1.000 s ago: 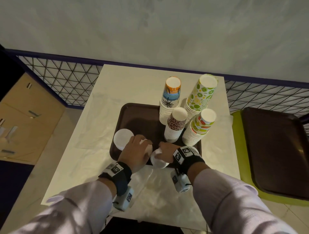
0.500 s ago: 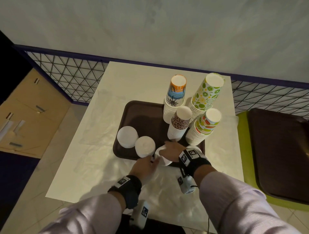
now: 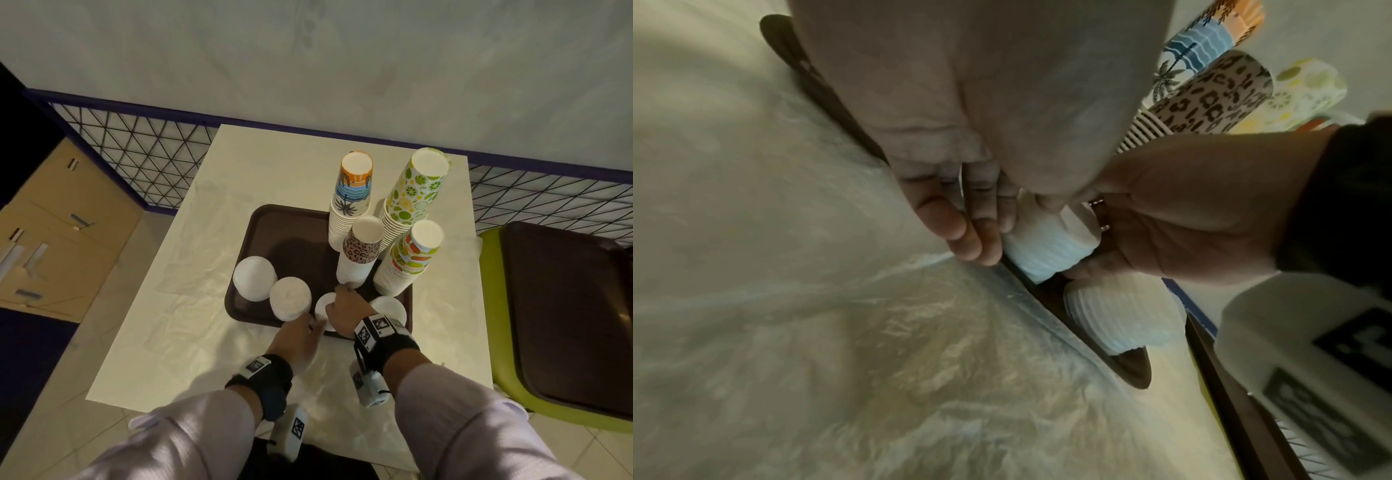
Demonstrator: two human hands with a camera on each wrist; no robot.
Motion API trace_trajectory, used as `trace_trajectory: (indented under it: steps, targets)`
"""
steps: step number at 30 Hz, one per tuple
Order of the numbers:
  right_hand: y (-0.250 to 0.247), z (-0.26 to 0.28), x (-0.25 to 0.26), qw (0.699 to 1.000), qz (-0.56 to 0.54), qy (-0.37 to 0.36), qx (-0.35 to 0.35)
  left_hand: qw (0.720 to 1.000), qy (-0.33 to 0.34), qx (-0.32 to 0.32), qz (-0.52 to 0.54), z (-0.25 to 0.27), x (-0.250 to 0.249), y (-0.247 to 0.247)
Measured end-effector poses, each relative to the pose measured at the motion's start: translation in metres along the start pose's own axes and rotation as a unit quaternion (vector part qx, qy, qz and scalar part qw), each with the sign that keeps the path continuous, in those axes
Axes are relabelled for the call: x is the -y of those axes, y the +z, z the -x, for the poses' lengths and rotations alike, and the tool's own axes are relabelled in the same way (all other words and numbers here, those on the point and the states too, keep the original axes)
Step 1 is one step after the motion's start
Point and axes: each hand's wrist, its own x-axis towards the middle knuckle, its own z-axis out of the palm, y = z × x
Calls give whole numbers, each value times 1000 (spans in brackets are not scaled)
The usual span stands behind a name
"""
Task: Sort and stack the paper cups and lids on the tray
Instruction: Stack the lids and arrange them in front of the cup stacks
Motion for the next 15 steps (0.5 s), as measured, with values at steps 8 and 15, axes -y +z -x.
trace_trajectory:
  steps: [8, 15]
  targets:
    - [8, 4, -3, 998, -5, 0, -60, 999, -23, -12, 34, -3, -2, 3]
    - [1, -2, -12, 999, 17, -5, -46, 998, -16, -17, 55, -1, -4, 5]
